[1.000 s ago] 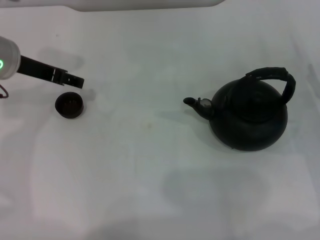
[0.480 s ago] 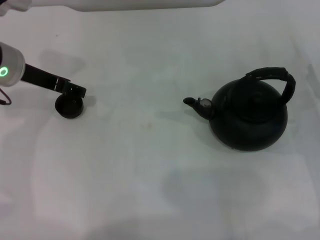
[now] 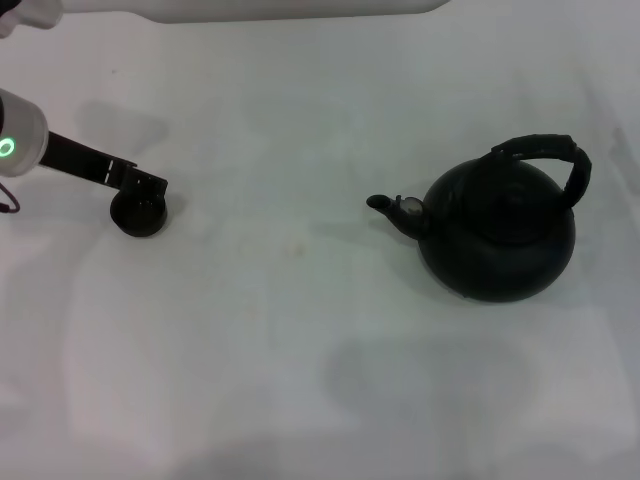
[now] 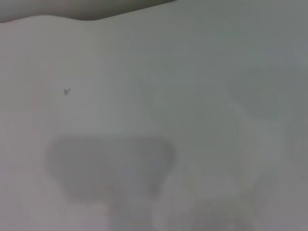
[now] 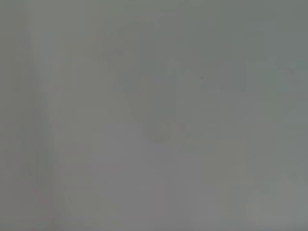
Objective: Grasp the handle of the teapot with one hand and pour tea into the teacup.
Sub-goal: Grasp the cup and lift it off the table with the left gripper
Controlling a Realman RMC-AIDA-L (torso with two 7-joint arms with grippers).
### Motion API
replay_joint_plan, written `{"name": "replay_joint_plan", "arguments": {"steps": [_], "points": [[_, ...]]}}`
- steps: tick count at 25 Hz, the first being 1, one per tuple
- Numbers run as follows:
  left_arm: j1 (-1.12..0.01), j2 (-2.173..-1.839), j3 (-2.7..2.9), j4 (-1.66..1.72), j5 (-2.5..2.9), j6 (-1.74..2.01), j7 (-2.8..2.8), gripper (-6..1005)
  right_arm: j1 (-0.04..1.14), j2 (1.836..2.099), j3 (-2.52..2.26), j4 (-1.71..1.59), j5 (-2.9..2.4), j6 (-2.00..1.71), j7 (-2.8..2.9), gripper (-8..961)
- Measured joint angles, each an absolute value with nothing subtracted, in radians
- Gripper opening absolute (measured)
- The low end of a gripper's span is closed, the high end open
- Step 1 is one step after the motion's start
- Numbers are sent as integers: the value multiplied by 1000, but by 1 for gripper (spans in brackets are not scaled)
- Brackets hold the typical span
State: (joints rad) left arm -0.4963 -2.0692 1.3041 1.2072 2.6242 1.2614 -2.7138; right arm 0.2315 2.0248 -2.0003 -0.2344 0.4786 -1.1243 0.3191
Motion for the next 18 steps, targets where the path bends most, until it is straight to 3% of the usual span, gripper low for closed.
{"name": "replay_joint_plan", "arguments": {"steps": [18], "points": [[-524,-2071,1315,1154,2617,1253,-2700,887,241,2025,-2000,-236,479,-1099,319,860]]}}
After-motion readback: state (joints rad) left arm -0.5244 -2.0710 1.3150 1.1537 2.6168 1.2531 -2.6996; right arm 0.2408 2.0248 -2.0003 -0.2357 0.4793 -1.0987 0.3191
